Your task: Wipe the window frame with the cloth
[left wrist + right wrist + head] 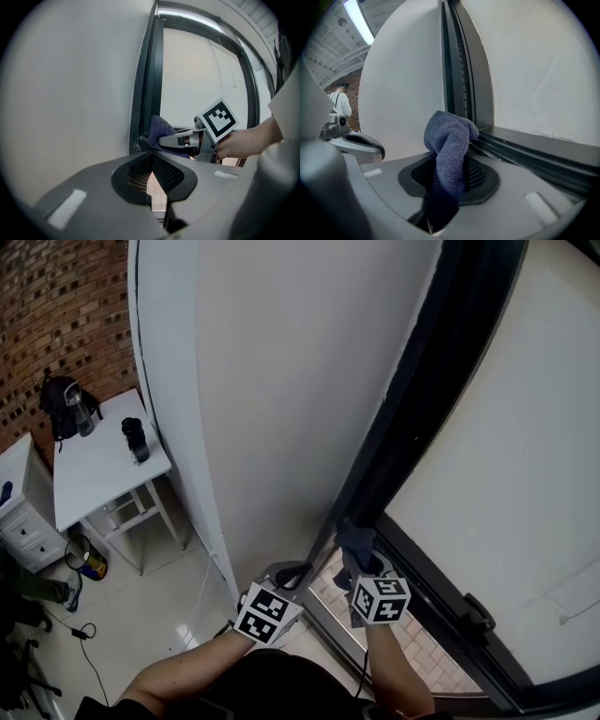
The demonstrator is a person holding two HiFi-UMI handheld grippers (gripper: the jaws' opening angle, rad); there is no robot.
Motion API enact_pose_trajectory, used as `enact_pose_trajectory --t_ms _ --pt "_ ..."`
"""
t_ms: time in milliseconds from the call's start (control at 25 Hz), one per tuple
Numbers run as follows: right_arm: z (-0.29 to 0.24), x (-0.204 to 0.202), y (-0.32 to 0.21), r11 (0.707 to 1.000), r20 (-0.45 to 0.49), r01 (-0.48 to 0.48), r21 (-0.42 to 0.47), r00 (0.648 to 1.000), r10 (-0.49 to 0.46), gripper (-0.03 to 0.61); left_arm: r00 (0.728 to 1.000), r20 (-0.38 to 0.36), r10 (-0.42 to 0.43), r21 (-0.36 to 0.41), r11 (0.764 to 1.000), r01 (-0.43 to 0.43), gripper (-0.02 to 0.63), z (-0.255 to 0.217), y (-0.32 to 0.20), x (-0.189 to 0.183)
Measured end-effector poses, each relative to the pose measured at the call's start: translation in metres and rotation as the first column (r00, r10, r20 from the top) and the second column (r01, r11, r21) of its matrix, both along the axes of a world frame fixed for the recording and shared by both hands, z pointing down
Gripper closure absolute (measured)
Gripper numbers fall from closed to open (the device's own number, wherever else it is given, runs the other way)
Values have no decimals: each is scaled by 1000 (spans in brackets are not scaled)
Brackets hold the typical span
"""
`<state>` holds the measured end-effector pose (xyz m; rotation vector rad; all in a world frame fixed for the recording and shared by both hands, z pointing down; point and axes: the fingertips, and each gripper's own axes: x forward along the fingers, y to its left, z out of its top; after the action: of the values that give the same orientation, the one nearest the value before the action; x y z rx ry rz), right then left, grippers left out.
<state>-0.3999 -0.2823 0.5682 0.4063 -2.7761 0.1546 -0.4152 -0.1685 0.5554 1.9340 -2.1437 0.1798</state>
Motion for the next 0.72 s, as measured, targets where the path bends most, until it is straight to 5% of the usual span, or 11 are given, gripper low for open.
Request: enact_pose_trajectory --t_ms 360,720 --pt "-17 34 0 999 41 -39 10 998 39 451 999 -21 32 20 999 -32 620 -6 -15 17" --pt "-29 119 -14 988 54 -154 14 987 153 451 984 -63 165 41 986 -162 620 -12 -60 81"
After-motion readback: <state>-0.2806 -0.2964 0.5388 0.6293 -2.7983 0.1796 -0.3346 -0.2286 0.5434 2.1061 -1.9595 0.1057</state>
